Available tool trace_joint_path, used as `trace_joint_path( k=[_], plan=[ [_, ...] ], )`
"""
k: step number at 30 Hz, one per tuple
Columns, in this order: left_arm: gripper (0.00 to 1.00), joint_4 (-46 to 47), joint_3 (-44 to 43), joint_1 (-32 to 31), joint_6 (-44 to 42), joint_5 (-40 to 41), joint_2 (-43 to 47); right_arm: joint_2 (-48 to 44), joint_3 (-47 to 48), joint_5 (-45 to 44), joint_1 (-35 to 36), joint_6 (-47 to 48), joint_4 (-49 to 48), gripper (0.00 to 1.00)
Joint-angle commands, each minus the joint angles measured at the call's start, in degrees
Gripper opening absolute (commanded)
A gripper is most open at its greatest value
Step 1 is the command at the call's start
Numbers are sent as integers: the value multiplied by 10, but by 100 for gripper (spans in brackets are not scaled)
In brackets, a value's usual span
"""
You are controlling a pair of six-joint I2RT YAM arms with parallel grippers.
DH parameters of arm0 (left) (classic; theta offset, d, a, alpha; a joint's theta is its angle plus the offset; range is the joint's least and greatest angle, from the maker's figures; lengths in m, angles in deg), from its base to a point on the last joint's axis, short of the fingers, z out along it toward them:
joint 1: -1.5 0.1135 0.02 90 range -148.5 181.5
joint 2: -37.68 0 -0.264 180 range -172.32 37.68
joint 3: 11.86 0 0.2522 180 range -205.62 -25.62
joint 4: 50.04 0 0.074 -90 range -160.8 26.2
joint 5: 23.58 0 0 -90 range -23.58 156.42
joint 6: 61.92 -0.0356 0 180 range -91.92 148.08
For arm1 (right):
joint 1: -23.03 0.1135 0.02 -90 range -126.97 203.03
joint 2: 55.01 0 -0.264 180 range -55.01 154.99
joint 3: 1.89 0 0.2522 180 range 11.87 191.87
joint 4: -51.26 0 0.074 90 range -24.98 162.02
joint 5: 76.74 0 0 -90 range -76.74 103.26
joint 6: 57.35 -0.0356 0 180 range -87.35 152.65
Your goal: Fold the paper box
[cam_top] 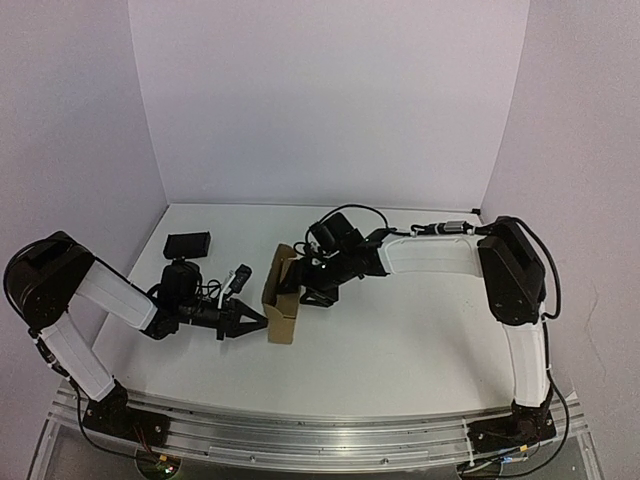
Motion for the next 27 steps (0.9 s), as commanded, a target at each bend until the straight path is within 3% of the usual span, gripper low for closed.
trace_joint_path(
  k=[1, 7, 11, 14, 16, 19, 22, 24, 27],
  plan=[
    [18, -9, -1, -4, -6, 8, -2, 21, 9, -16, 8, 6, -2, 64],
    [25, -113, -33, 1, -88, -22, 26, 17, -7, -28, 10, 31, 0, 61],
    [41, -198, -47, 7, -149, -86, 77, 9, -31, -24, 9, 73, 1, 59],
    [47, -268, -71, 13, -219, -136, 112, 10, -36, 0, 6, 103, 3, 59],
    [48, -396, -119, 14, -342, -153, 127, 8, -40, 14, 3, 121, 3, 59],
    [50, -644, -194, 29, -630, -152, 135, 3, -48, 25, -1, 152, 4, 59],
    [52, -795, -248, 79, -803, -142, 127, 2, -46, 42, -2, 184, 6, 59],
    [55, -835, -279, 106, -859, -117, 116, 3, -44, 56, -2, 204, 7, 59],
    [63, -765, -273, 122, -895, -50, 123, 3, -41, 78, -1, 231, 8, 59]
  ],
)
